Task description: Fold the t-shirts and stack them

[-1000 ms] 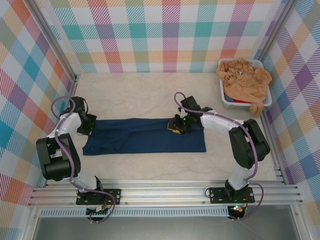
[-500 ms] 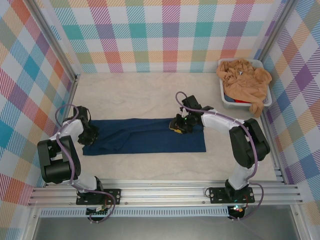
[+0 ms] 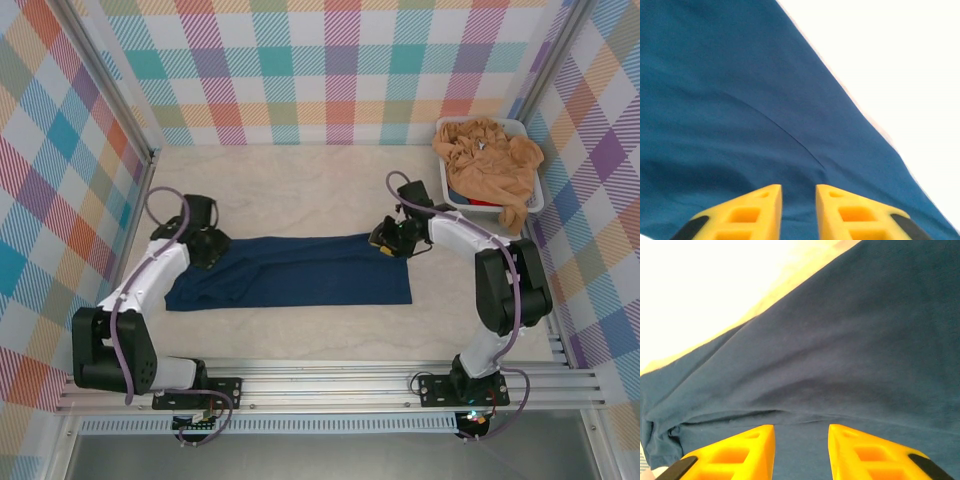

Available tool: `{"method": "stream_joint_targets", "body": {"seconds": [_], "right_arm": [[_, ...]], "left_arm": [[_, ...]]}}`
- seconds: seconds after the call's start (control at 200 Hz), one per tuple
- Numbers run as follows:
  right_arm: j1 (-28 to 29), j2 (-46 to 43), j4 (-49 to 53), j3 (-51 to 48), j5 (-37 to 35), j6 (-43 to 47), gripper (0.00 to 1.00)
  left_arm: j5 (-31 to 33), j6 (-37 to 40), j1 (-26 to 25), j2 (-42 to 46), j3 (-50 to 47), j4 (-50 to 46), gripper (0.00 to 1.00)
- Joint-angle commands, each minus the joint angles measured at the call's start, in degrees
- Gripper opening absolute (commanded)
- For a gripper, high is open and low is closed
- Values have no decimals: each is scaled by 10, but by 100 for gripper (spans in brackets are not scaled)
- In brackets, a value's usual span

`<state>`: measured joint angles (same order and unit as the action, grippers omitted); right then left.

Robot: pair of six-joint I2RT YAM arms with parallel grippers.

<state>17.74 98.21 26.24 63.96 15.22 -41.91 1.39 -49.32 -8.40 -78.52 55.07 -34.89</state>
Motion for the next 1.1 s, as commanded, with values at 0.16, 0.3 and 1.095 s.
{"method": "stream_joint_targets", "body": {"seconds": [0.16, 0.3, 1.095], "right_arm": [[-32, 29, 38, 34, 4, 23, 33], [-33, 31, 31, 31, 13, 22, 33], [-33, 6, 42, 5, -2, 24, 33]], "left_arm": [[-3, -53, -99, -9, -72, -52, 18], [17, -41, -98, 33, -122, -28, 20], [34, 2, -132, 54, -167, -16, 0]]}}
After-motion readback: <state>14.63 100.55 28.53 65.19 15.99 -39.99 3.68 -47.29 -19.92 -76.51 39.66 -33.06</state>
